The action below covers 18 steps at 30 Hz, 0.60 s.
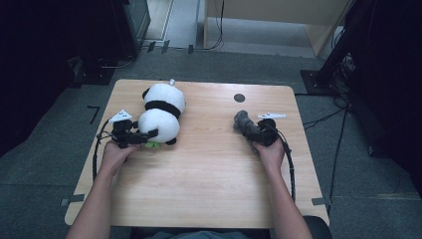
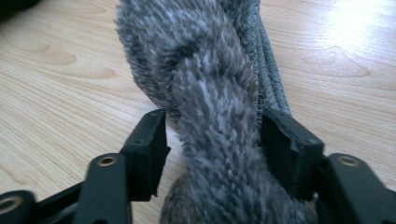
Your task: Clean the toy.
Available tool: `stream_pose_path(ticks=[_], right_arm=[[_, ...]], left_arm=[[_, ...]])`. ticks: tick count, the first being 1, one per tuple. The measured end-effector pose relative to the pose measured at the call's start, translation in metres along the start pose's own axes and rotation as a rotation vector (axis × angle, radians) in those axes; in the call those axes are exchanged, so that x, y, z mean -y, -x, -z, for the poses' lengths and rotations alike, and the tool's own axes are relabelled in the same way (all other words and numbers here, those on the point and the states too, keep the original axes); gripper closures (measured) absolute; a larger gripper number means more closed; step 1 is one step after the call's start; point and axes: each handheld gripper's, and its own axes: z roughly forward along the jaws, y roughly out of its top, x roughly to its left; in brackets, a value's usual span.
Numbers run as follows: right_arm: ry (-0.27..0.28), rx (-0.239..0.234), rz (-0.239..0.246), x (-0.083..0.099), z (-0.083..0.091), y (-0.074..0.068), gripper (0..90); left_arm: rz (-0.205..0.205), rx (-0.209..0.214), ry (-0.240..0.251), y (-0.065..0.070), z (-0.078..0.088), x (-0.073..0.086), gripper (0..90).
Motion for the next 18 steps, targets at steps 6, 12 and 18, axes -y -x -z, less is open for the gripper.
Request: stream_pose_path(ticks=[6,12,18], right_arm=[[0.014,-0.013,-0.027,-0.004,0.01,0.001,34.0],[0.034,-0.014,-0.005,-0.009,0.029,-0.007,31.4],[0.053,-0.029,0.003,-0.012,0.038,-0.018,31.4]], left_arm=[[0.021,-0.036,-0.023,0.001,0.003,-0.003,0.0],[0.065,-0.046,0.037,0.002,0.017,-0.011,0.0],[-0.011,-0.073,0.031,0.016,0.026,-0.016,0.0]])
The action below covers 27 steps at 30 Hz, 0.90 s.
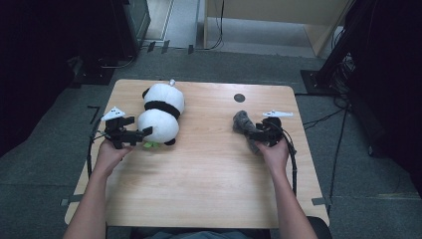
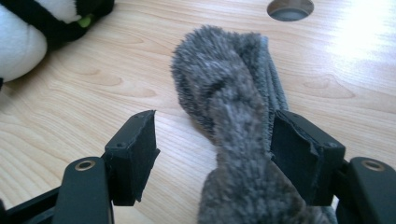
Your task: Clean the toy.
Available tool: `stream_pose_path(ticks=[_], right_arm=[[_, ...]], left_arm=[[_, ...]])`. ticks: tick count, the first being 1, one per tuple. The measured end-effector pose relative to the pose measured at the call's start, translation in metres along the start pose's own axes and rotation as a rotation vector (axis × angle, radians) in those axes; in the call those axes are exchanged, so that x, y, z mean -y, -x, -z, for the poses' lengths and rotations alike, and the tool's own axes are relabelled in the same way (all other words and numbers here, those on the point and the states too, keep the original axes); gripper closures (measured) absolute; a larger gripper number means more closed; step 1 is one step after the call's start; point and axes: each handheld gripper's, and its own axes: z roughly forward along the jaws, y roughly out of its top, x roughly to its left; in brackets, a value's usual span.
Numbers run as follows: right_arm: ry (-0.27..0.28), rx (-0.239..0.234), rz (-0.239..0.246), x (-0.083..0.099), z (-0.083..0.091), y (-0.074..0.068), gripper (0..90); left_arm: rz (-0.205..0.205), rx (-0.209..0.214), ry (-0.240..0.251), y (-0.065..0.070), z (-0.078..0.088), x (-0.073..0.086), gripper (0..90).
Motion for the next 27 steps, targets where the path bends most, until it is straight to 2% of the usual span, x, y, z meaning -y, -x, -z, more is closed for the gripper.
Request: stream_pose_path(ticks=[2,5,6,8,12,17,20,24,26,27], right_arm=[[0.006,0.0,0.012,-0.001,0.003,-0.006,31.4],[0.02,-0.013,0.023,-0.002,0.009,-0.014,31.4],[0.017,-0.018,0.028,-0.002,0.01,-0.016,31.4],[0.018,-0.032,0.036,-0.003,0.013,-0.022,31.4],[0.024,-0.045,0.047,-0.002,0.019,-0.032,31.5],[0.025,-0.071,0.074,0.002,0.023,-0.045,31.6],[0.013,-0.08,0.106,0.006,0.023,-0.055,31.6],[0.03,-0.103,0.113,0.014,0.024,-0.066,33.0],[0.029,-0.104,0.13,0.017,0.023,-0.072,32.9],[0.023,-0.109,0.143,0.018,0.022,-0.075,33.0]], left_arm=[[-0.033,-0.006,-0.003,0.006,0.002,-0.002,0.0],[-0.088,-0.049,-0.016,0.016,0.006,-0.005,0.0],[-0.1,-0.069,-0.019,0.02,0.007,-0.005,0.0],[-0.103,-0.076,-0.018,0.026,0.01,-0.007,5.7],[-0.126,-0.045,-0.032,0.038,0.011,-0.009,7.5],[-0.151,-0.007,-0.045,0.054,0.004,-0.006,7.5],[-0.155,0.011,-0.055,0.062,-0.002,-0.005,7.5],[-0.121,0.062,-0.031,0.072,-0.008,-0.001,7.6],[-0.126,0.084,-0.035,0.077,-0.011,0.001,7.5],[-0.137,0.081,-0.044,0.08,-0.012,0.003,7.5]])
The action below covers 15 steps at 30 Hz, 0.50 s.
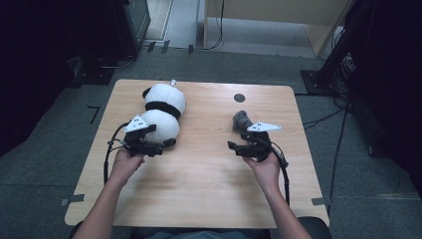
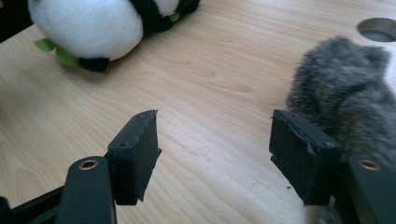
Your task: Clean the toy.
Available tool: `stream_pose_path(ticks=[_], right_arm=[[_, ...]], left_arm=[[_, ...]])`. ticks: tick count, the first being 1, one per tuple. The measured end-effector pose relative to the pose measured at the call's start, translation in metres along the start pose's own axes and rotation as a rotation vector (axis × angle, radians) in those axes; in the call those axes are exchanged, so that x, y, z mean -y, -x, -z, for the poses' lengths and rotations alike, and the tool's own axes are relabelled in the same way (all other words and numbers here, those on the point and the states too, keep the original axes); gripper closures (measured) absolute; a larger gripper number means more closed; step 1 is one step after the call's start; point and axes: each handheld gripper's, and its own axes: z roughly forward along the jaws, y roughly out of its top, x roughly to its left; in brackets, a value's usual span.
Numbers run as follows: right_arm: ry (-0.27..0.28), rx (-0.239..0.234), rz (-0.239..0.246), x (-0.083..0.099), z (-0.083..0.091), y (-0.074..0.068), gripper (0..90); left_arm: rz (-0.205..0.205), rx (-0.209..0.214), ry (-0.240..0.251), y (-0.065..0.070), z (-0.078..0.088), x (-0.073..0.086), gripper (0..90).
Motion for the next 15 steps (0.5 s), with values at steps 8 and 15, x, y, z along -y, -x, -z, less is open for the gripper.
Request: stream_pose_path(ticks=[8,15], right_arm=[[-0.028,-0.029,0.031,0.011,-0.008,-0.014,33.6],[-0.048,-0.039,0.057,0.024,-0.019,-0.025,34.6]], left_arm=[[-0.066,0.032,-0.016,0.025,-0.016,0.012,13.1],[-0.105,0.068,-0.041,0.042,-0.032,0.022,14.2]])
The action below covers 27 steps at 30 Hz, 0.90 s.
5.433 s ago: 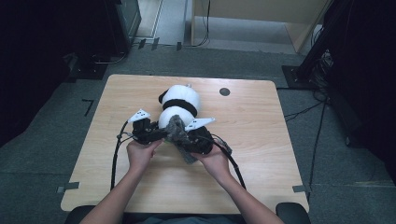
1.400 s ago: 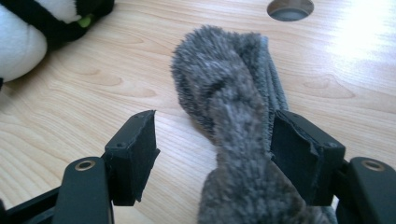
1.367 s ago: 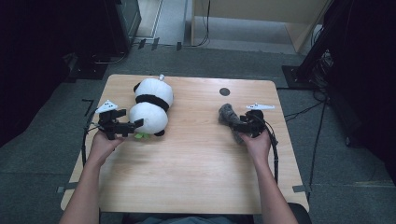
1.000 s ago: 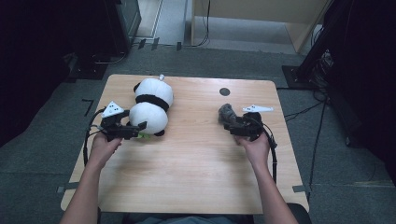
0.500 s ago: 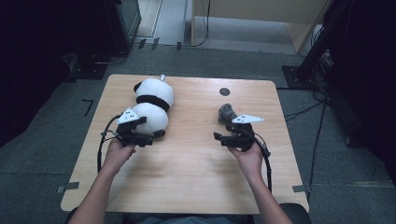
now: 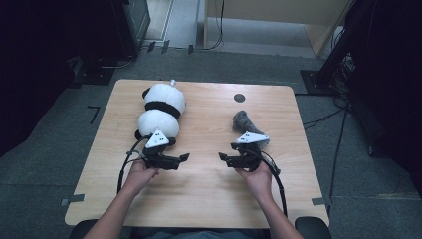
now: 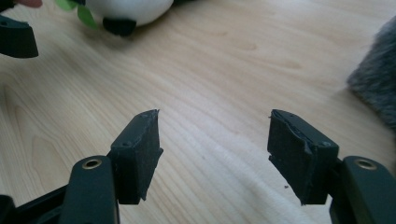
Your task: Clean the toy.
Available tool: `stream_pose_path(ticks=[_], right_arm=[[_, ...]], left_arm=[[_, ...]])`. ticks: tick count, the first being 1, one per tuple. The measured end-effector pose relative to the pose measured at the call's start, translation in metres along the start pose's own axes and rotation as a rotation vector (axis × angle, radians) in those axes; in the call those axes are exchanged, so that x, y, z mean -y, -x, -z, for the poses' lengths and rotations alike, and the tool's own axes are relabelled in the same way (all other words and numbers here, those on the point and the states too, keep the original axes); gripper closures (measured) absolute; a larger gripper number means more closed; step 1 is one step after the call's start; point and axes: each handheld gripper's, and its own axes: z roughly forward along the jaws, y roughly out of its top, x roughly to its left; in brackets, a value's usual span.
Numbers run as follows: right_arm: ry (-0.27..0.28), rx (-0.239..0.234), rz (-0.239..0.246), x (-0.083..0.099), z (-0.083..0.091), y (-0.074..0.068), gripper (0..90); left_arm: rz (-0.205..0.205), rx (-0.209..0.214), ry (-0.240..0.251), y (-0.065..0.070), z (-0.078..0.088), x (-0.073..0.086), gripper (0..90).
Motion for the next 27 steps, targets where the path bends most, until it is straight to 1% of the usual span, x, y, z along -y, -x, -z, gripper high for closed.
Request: stream_pose_path(ticks=[1,3,4,7,9,10,11,13,15,16,17,19,20,21,22,25,27], right_arm=[[-0.007,0.001,-0.003,0.002,-0.003,-0.002,34.5],[-0.008,0.003,-0.011,0.005,-0.005,-0.004,34.5],[-0.002,0.004,-0.012,0.007,-0.006,-0.004,34.9],[-0.006,0.022,0.0,0.014,-0.01,-0.007,35.4],[-0.014,0.025,0.006,0.018,-0.014,-0.007,35.4],[-0.02,0.019,0.002,0.02,-0.017,-0.007,35.4],[-0.032,0.017,0.003,0.021,-0.019,-0.007,35.4],[-0.05,0.027,0.017,0.025,-0.023,-0.009,35.4],[-0.075,0.041,0.033,0.028,-0.026,-0.01,35.4],[-0.082,0.049,0.036,0.029,-0.026,-0.011,35.4],[-0.086,0.051,0.04,0.031,-0.026,-0.011,35.4],[-0.073,0.056,0.047,0.033,-0.025,-0.011,35.4],[-0.065,0.056,0.047,0.034,-0.025,-0.012,35.3],[-0.061,0.061,0.053,0.035,-0.026,-0.013,34.9],[-0.055,0.063,0.059,0.036,-0.026,-0.013,33.5],[-0.034,0.073,0.092,0.039,-0.029,-0.016,29.4],[-0.043,0.082,0.124,0.038,-0.031,-0.017,26.7]], left_arm=[[0.003,0.003,-0.001,0.001,-0.002,0.001,14.2],[0.01,0.01,-0.001,0.003,-0.007,0.004,14.2],[0.007,0.014,0.0,0.004,-0.009,0.006,14.3],[-0.002,0.023,-0.028,0.006,-0.018,0.01,14.4],[0.003,0.036,-0.049,0.007,-0.025,0.013,14.4],[0.001,0.041,-0.058,0.008,-0.028,0.015,14.4],[-0.003,0.041,-0.062,0.009,-0.031,0.017,14.5],[-0.012,0.034,-0.088,0.011,-0.038,0.021,14.8],[-0.041,0.032,-0.106,0.013,-0.044,0.026,15.1],[-0.034,0.036,-0.125,0.013,-0.045,0.026,15.2],[-0.026,0.042,-0.126,0.012,-0.045,0.025,15.3],[-0.022,0.042,-0.127,0.012,-0.045,0.026,15.3],[-0.018,0.036,-0.139,0.013,-0.046,0.026,15.3],[-0.012,0.031,-0.165,0.014,-0.047,0.026,15.3],[-0.013,0.023,-0.181,0.015,-0.048,0.026,15.3],[-0.031,0.014,-0.189,0.017,-0.049,0.026,15.1],[-0.034,0.013,-0.191,0.017,-0.049,0.026,15.1]])
